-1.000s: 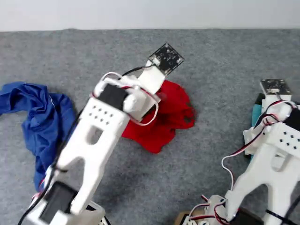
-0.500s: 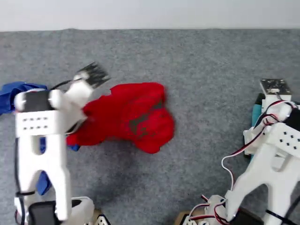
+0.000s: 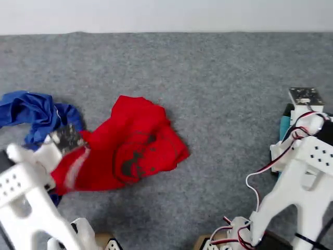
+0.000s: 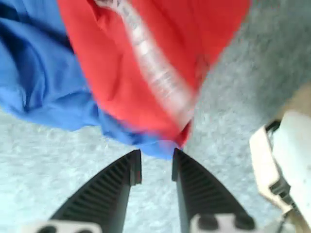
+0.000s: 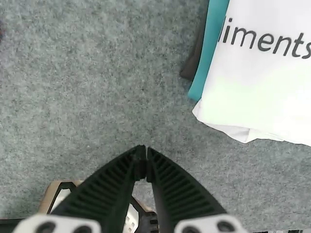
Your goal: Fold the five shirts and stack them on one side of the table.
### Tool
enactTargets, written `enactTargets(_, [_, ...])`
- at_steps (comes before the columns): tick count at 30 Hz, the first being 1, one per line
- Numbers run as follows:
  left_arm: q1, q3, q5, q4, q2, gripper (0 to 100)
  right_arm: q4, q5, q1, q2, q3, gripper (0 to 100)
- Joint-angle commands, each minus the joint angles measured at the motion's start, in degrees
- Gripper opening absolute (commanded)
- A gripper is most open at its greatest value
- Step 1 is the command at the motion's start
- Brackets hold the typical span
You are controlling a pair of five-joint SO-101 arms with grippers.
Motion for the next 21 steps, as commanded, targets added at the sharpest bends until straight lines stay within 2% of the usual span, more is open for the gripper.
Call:
enactTargets(1, [-0.2, 1.7, -3.6, 1.7, -10.1, 12, 2.2, -0.4, 0.5, -1.9, -0.4, 0.9])
enactTargets(9, [6.6, 1.3, 11.6, -0.8, -16.6, 12, 2.3, -0.5, 0.5, -1.9, -0.4, 0.9])
enactTargets(12, [10.1, 1.4, 21.3, -5.3, -16.0, 11, 2.3, -0.5, 0.5, -1.9, -0.4, 0.9])
enactTargets(16, [18.1, 0.8, 38.3, -11.0, -12.7, 11, 2.3, -2.2, 0.5, -1.9, -0.4, 0.9])
enactTargets(21, [28.7, -5.3, 54.9, -14.6, -3.8, 1, 2.3, -4.0, -2.8, -2.0, 0.2, 0.9])
